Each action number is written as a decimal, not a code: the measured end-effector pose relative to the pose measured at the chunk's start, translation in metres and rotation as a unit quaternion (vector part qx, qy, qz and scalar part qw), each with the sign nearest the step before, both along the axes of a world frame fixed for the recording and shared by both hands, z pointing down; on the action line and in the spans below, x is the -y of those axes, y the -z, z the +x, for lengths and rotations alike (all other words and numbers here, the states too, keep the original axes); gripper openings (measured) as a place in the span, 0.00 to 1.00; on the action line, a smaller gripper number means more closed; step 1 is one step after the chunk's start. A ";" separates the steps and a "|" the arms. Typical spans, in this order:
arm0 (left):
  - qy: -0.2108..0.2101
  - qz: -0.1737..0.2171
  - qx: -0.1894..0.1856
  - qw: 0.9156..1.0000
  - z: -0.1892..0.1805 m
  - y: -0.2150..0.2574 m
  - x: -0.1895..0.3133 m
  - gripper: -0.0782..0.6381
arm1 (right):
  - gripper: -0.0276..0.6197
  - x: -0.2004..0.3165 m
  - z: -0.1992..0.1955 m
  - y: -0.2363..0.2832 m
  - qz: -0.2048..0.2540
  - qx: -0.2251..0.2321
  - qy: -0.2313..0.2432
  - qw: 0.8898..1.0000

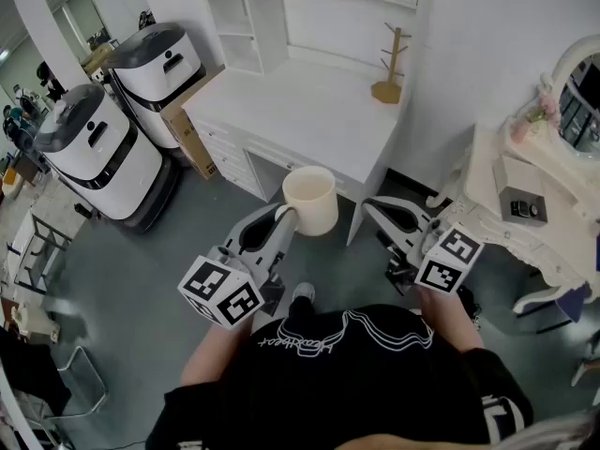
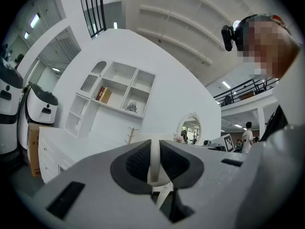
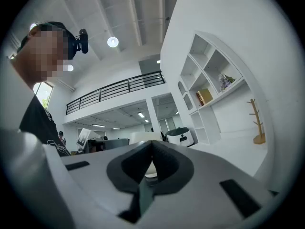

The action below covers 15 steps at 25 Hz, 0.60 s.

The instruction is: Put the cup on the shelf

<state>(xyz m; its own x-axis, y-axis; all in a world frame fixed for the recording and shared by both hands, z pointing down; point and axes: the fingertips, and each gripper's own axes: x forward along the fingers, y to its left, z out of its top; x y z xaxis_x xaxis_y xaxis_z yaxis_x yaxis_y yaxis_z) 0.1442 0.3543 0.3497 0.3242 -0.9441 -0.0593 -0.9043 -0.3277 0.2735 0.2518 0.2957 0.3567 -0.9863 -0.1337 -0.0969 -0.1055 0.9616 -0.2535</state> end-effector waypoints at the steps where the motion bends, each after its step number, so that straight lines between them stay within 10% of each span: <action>1: 0.000 -0.001 -0.001 1.000 -0.001 -0.001 0.002 0.18 | 0.05 0.002 -0.001 -0.001 -0.001 -0.001 0.000 1.000; 15: -0.015 -0.031 -0.014 0.999 -0.050 -0.024 0.053 0.18 | 0.05 0.041 -0.058 -0.026 0.002 -0.043 0.001 0.999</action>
<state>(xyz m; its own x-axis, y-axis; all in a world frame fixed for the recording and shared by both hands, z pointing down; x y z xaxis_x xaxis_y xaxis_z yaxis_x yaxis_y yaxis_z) 0.0944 0.3017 0.3737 0.3513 -0.9362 -0.0110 -0.8859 -0.3362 0.3196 0.1936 0.2550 0.3829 -0.9913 -0.1313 -0.0132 -0.1243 0.9627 -0.2403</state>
